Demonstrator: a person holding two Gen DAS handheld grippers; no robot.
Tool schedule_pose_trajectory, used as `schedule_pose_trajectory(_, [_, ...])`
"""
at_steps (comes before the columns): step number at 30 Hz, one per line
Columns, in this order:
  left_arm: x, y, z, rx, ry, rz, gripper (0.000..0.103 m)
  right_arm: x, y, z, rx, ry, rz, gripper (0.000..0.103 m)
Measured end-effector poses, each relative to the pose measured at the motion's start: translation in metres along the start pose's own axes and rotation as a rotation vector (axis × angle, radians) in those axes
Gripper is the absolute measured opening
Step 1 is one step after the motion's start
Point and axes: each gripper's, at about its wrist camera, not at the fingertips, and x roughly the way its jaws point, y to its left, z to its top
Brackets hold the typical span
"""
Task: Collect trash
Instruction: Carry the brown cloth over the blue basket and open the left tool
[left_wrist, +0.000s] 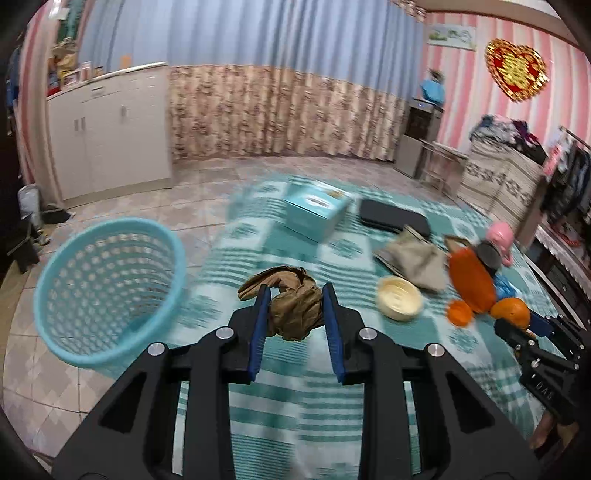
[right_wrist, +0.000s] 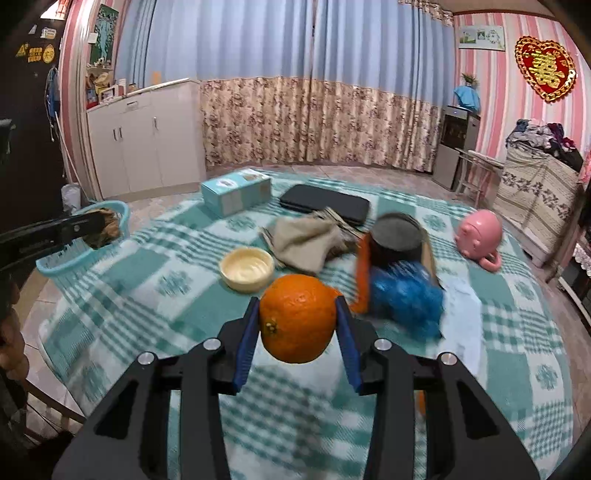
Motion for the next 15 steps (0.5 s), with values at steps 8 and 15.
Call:
schedule_pose_trajectory(8, [-0.004,0.107,0.027,-0.099,-0.045,0.156,0.027,0.027,0.04,0.038,-0.031,-0.024,0.035,0.04])
schedule_pose_trajectory(15, [0.037,0.193,0.034,-0.161,0.028,0.288,0.027,0.057,0.076,0.051,-0.079,0.01,0.076,0.04])
